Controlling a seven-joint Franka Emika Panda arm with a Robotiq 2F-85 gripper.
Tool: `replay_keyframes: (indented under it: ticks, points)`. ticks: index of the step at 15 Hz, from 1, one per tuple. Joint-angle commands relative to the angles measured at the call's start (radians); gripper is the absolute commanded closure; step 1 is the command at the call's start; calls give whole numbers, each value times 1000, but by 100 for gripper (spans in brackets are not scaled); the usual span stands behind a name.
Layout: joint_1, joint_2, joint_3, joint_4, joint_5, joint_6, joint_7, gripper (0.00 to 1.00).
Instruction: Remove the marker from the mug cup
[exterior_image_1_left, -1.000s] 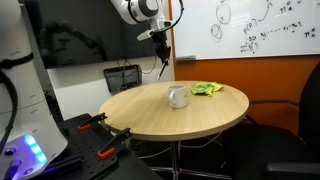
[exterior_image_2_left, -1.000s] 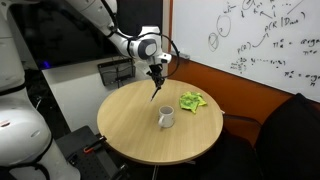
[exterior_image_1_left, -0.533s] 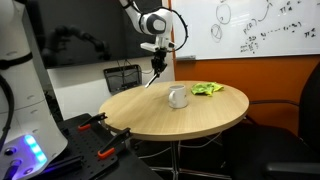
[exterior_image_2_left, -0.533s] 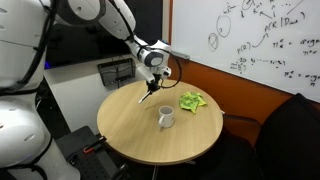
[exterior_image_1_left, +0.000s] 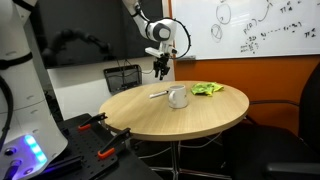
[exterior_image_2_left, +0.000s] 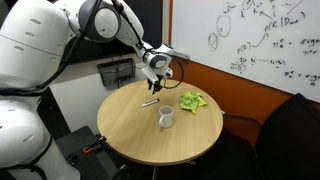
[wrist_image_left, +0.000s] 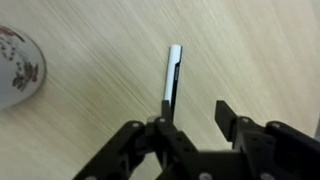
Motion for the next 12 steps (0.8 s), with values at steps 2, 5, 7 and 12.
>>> replay_keyframes:
  ticks: [2,5,7,12]
  points:
    - [22,-166,-35,-124,-50,62,46,8]
    - [49,-296,-78,-204,-166,0,155,0]
    - [48,-368,-80,-257,-224,-8,187,0]
    - [38,-448,-66,-334,-269,15,179,0]
